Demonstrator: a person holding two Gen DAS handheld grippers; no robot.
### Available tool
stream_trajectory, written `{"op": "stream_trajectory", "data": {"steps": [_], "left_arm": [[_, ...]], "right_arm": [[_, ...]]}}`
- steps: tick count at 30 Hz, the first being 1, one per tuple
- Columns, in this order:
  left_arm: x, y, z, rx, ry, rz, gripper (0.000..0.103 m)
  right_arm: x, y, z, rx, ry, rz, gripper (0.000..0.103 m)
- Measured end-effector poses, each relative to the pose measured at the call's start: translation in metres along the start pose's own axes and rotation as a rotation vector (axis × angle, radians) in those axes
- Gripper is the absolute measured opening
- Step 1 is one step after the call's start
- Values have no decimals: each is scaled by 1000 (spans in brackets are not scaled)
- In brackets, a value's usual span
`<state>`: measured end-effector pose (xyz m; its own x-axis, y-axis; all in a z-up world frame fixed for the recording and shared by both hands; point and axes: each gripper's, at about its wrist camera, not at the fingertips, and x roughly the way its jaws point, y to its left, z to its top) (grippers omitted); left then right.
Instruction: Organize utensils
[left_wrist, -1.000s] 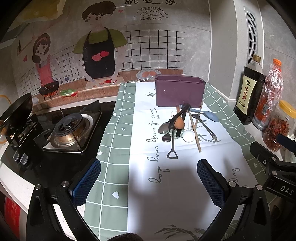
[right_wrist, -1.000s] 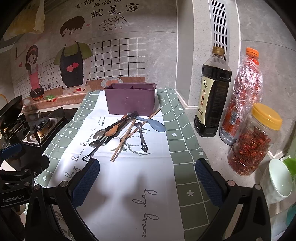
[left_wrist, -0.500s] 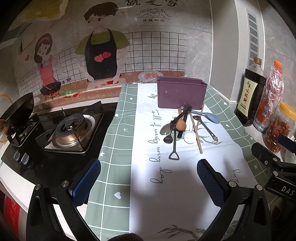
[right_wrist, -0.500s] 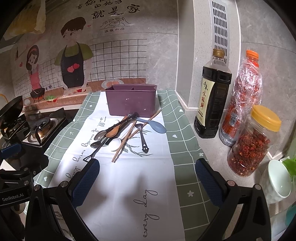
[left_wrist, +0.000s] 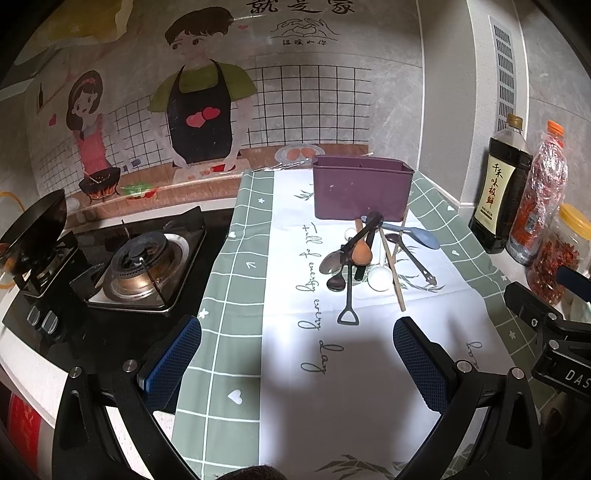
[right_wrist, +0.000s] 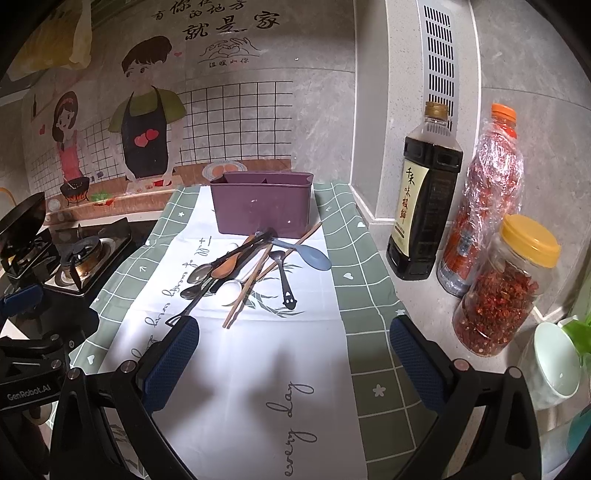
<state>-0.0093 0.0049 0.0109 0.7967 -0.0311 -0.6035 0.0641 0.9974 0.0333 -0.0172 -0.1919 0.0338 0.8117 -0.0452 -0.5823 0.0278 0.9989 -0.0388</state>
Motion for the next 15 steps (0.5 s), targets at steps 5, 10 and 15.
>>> {"op": "stream_trajectory", "data": {"steps": [5,10,15], "left_arm": [[11,-2,8,12,-9,-12,103],[24,-7,38,42,-19,-81,103],[33,7,70,67,-59,-121,103]], "right_arm": [[7,-2,7,-3,-1,-7,103],[26,-12,33,28,5,-28,103],[59,-20,71,66,51,-23,103]]}}
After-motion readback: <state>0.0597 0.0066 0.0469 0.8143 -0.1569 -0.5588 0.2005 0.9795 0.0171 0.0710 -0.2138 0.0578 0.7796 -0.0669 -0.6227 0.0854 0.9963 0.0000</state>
